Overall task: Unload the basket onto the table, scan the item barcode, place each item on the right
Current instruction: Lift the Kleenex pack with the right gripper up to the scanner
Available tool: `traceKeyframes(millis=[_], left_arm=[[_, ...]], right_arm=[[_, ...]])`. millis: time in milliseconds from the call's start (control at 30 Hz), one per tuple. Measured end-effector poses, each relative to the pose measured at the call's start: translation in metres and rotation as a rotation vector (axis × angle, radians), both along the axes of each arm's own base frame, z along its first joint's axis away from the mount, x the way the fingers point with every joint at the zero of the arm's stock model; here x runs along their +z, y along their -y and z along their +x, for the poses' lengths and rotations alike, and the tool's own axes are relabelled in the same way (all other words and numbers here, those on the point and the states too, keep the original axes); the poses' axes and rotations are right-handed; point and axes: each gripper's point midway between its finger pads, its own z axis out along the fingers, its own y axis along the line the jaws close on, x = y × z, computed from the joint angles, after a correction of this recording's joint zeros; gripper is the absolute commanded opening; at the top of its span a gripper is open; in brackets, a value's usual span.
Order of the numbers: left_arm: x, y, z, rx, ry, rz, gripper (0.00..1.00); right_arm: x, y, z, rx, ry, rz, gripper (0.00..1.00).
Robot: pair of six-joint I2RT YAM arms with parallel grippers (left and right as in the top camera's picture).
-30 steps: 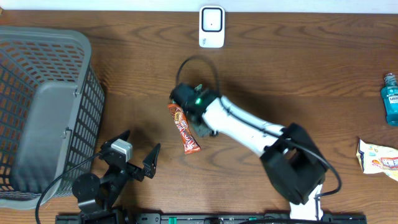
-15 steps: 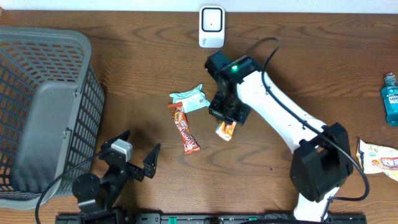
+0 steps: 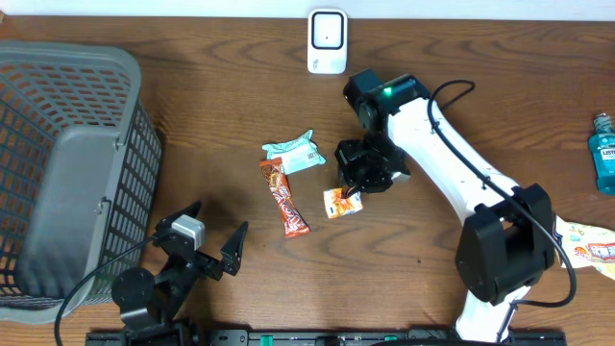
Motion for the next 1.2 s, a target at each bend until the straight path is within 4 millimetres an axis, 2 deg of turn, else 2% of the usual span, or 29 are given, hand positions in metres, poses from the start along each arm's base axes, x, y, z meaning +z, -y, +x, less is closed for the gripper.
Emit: traceKeyframes(millis=[367, 533, 733, 867, 967, 1100, 1200], left_arm=[[0.000, 0.000, 0.000, 0.000, 0.000, 0.000, 0.98], [0.000, 0.000, 0.000, 0.000, 0.000, 0.000, 0.98], [0.000, 0.000, 0.000, 0.000, 0.000, 0.000, 0.98], [0.000, 0.000, 0.000, 0.000, 0.000, 0.000, 0.98], [0.000, 0.000, 0.000, 0.000, 0.000, 0.000, 0.98], [0.000, 0.000, 0.000, 0.000, 0.000, 0.000, 0.98], [0.000, 0.000, 0.000, 0.000, 0.000, 0.000, 0.98]], right_arm=[[-0.032, -0.004, -0.013, -0.101, -0.204, -0.045, 0.02], [-0.031, 0.001, -0.020, -0.115, -0.245, -0.069, 0.01], [-0.031, 0.011, -0.010, -0.136, -0.235, -0.054, 0.01], [-0.034, 0.012, 0.006, -0.110, -0.168, 0.000, 0.01], [-0.038, 0.007, 0.025, -0.097, -0.083, 0.052, 0.01], [-0.039, -0.009, 0.066, -0.084, 0.093, 0.161, 0.01], [-0.033, -0.023, 0.106, -0.075, 0.264, 0.248, 0.01]])
